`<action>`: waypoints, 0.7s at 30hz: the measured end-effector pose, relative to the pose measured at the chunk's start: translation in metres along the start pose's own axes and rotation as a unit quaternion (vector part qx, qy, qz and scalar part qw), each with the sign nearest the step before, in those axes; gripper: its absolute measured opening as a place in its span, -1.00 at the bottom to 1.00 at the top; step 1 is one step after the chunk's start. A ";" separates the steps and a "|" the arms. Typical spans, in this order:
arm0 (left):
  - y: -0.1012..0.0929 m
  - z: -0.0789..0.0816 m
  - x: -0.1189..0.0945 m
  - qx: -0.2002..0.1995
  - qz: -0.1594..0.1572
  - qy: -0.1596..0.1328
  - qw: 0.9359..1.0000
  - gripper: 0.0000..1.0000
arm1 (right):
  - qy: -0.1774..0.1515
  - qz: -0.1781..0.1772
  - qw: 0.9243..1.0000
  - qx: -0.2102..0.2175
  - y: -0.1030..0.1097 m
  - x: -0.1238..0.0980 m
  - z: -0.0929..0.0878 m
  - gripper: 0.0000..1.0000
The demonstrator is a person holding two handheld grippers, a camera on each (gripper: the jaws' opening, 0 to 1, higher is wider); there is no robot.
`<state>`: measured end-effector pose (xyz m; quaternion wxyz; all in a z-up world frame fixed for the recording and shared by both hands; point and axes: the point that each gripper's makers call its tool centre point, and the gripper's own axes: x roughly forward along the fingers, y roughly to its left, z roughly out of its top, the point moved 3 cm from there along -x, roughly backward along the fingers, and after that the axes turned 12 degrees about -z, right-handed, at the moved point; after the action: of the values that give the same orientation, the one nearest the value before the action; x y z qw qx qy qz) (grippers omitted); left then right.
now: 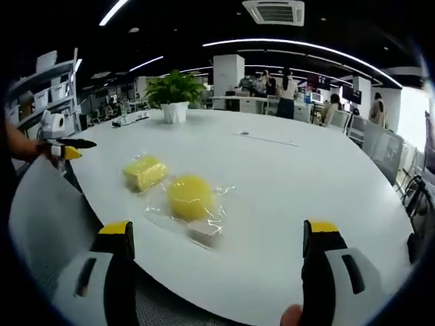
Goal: Compare the silicone blocks by pressing each to a similar depth, holding the contact briefly, and releasing to observe deformation and rebound differences across the visible hardness samples.
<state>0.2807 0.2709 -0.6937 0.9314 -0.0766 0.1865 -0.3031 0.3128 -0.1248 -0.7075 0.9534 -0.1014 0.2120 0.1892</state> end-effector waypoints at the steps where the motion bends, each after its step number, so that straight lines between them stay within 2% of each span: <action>1: 0.005 0.003 -0.004 0.004 0.005 0.002 1.000 1.00 | -0.002 0.001 1.000 -0.002 -0.001 0.001 0.001 0.93; 6: 0.019 0.016 -0.011 0.019 0.001 -0.001 1.000 1.00 | 0.001 0.008 1.000 -0.010 -0.007 0.006 0.001 0.93; 8: 0.017 0.017 -0.008 0.036 -0.012 0.013 0.999 1.00 | -0.002 0.003 1.000 -0.013 -0.012 0.006 0.004 0.93; 11: 0.013 0.016 -0.001 0.040 -0.030 0.028 0.998 1.00 | -0.007 -0.004 1.000 0.003 -0.020 0.004 0.007 0.93; 15: 0.014 0.016 0.008 0.062 -0.032 0.038 0.997 1.00 | -0.009 -0.006 1.000 0.024 -0.027 0.006 0.007 0.93; 17: 0.016 0.012 0.012 0.042 -0.036 0.043 0.998 1.00 | -0.007 -0.006 1.000 0.027 -0.028 0.010 0.007 0.93; 21: 0.018 0.010 0.013 0.030 -0.035 0.039 0.998 1.00 | -0.011 0.003 1.000 0.027 -0.023 0.016 0.012 0.93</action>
<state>0.3040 0.2777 -0.6936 0.9141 -0.0434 0.2111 -0.3435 0.3398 -0.1376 -0.7011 0.9576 -0.0730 0.2066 0.1870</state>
